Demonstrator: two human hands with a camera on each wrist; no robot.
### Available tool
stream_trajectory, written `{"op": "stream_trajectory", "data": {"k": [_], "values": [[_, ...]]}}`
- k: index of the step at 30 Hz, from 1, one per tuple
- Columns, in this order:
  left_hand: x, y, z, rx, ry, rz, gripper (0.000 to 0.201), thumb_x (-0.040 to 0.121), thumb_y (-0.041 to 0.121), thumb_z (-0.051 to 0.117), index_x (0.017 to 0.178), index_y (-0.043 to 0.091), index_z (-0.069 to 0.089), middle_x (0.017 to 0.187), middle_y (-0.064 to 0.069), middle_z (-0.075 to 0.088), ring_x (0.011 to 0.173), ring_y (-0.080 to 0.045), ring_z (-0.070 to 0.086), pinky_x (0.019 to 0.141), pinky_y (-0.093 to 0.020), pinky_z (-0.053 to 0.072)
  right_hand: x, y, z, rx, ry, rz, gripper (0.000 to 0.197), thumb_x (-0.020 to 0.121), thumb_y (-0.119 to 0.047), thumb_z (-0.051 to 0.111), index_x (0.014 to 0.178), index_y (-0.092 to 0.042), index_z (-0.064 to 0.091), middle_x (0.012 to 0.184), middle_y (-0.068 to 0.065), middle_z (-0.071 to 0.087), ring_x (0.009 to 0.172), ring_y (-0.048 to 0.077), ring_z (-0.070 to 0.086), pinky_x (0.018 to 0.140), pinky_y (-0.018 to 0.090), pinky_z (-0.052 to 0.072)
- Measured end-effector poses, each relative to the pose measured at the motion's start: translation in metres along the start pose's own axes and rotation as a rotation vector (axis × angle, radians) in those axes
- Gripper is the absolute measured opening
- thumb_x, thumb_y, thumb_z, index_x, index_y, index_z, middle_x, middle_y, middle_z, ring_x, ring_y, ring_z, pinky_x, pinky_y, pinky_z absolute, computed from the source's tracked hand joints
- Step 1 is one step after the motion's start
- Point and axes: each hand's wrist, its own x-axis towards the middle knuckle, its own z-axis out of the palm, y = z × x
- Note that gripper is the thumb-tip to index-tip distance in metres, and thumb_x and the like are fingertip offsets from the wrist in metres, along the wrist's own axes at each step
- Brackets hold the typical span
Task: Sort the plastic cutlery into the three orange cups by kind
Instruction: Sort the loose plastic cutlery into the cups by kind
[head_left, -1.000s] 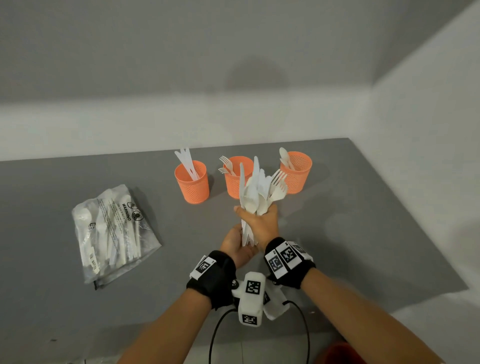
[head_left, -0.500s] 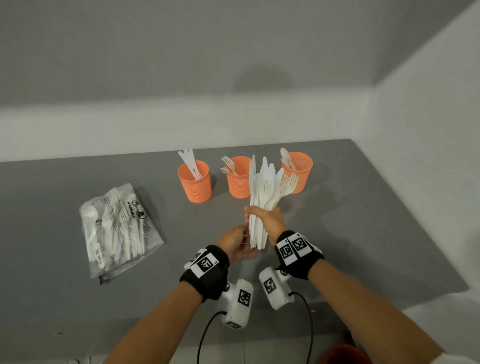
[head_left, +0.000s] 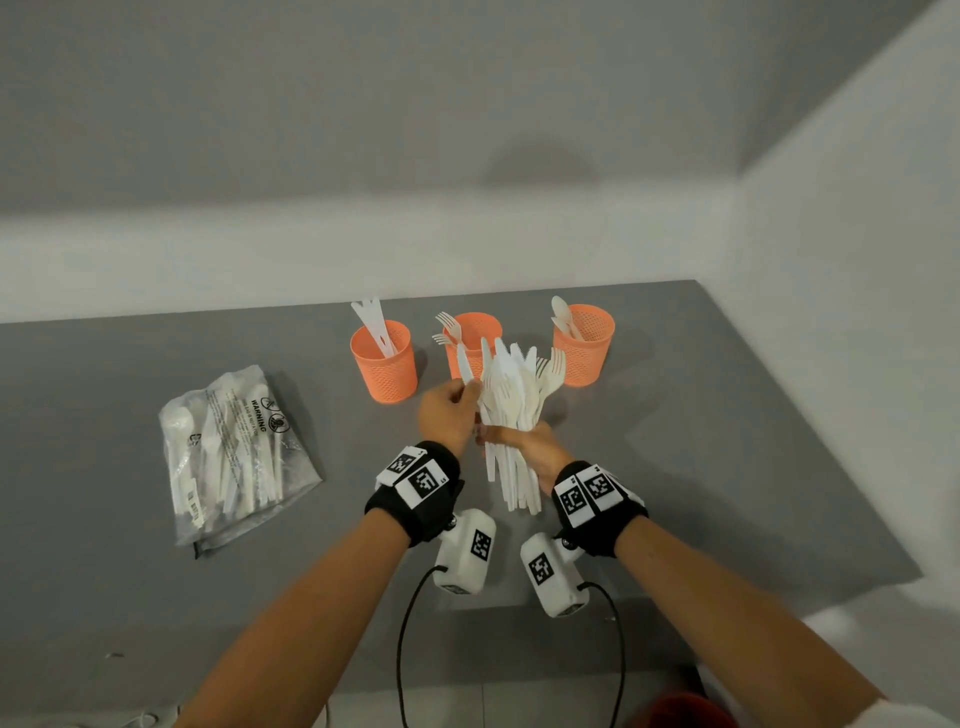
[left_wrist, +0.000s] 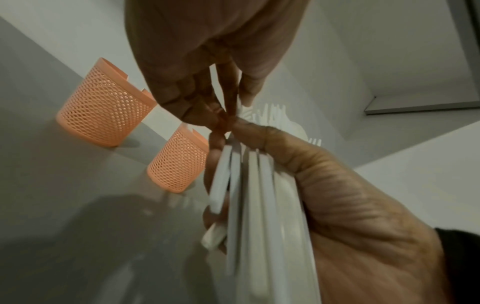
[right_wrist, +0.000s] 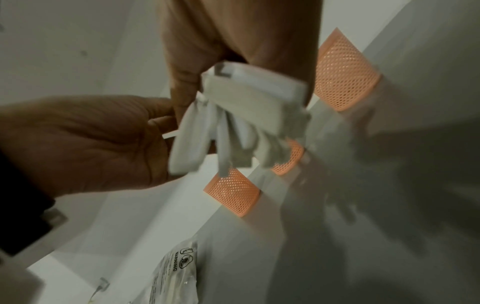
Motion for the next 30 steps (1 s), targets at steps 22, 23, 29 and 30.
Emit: {"op": "stream_trajectory", "data": {"k": [22, 23, 29, 30], "values": [[0.004, 0.007, -0.005, -0.234, -0.006, -0.232, 0.025, 0.090, 0.019, 0.057, 0.066, 0.016, 0.047, 0.048, 0.004, 0.035, 0.030, -0.004, 0.030, 0.035, -0.015, 0.027, -0.007, 0.007, -0.024, 0.040, -0.173, 0.205, 0.014, 0.087, -0.007, 0.056, 0.076, -0.006, 0.065, 0.056, -0.002, 0.064, 0.053, 0.009, 0.058, 0.050, 0.023, 0.049], [0.003, 0.004, -0.003, -0.238, -0.037, -0.240, 0.027, 0.090, 0.019, 0.057, 0.066, 0.016, 0.047, 0.050, 0.002, 0.032, 0.030, -0.004, 0.028, 0.034, -0.015, 0.026, -0.007, 0.006, -0.023, 0.038, -0.186, 0.209, 0.013, 0.087, -0.007, 0.056, 0.077, -0.006, 0.065, 0.057, -0.002, 0.065, 0.053, 0.008, 0.058, 0.050, 0.023, 0.049], [0.013, 0.003, 0.006, -0.184, -0.063, -0.213, 0.022, 0.094, 0.014, 0.048, 0.071, 0.013, 0.050, 0.055, 0.000, 0.037, 0.043, -0.010, 0.033, 0.041, -0.019, 0.030, 0.003, 0.001, -0.015, 0.058, -0.209, 0.226, 0.011, 0.087, -0.005, 0.056, 0.079, -0.009, 0.063, 0.065, 0.000, 0.065, 0.054, 0.008, 0.059, 0.050, 0.023, 0.049], [0.018, 0.004, 0.006, -0.165, -0.051, -0.202, 0.019, 0.094, 0.014, 0.045, 0.077, 0.010, 0.050, 0.056, 0.000, 0.040, 0.044, -0.011, 0.035, 0.043, -0.020, 0.030, 0.005, 0.000, -0.014, 0.074, -0.212, 0.228, 0.011, 0.087, -0.004, 0.055, 0.080, -0.009, 0.062, 0.065, -0.001, 0.065, 0.054, 0.008, 0.058, 0.049, 0.022, 0.048]]}}
